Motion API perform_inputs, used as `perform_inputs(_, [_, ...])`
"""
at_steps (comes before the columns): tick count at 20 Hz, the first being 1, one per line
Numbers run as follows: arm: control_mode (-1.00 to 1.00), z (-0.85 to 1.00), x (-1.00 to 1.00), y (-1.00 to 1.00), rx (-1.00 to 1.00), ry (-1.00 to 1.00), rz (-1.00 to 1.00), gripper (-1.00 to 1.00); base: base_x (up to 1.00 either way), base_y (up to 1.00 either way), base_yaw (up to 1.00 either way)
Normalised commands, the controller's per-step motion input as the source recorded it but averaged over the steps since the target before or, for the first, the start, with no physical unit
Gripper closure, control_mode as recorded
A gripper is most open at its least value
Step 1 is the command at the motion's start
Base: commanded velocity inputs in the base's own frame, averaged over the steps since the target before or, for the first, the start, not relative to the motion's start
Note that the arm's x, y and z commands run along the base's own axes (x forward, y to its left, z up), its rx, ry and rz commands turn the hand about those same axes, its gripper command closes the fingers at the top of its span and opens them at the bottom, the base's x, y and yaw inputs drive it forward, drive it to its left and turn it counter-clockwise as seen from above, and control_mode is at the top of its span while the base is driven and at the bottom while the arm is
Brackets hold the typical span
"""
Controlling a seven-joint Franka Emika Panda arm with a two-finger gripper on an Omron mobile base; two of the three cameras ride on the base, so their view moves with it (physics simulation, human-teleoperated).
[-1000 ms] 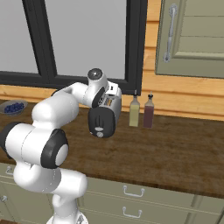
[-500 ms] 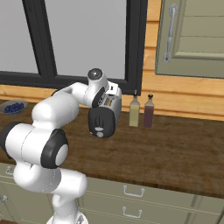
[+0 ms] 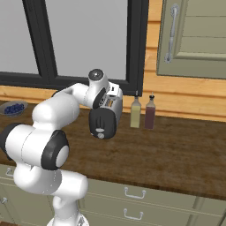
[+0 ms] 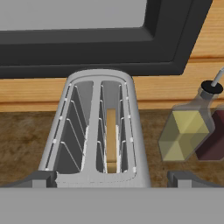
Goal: Start the toaster. Once the lever pops up, take the bread to the plate on the dining counter.
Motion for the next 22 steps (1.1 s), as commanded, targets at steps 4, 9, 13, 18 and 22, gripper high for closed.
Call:
perform_inputs(4, [-1.0, 0.0, 0.0, 0.0, 0.0, 0.0, 0.0, -1.0, 0.0, 0.0, 0.0])
perform_inputs(9, [-1.0, 0.0, 0.0, 0.0, 0.0, 0.0, 0.0, -1.0, 0.0, 0.0, 0.0])
perform_inputs(13, [-1.0, 0.0, 0.0, 0.0, 0.0, 0.0, 0.0, -1.0, 0.0, 0.0, 0.0])
perform_inputs(18, [-1.0, 0.0, 0.0, 0.0, 0.0, 0.0, 0.0, -1.0, 0.0, 0.0, 0.0])
perform_inputs(22, [-1.0, 0.0, 0.0, 0.0, 0.0, 0.0, 0.0, -1.0, 0.0, 0.0, 0.0])
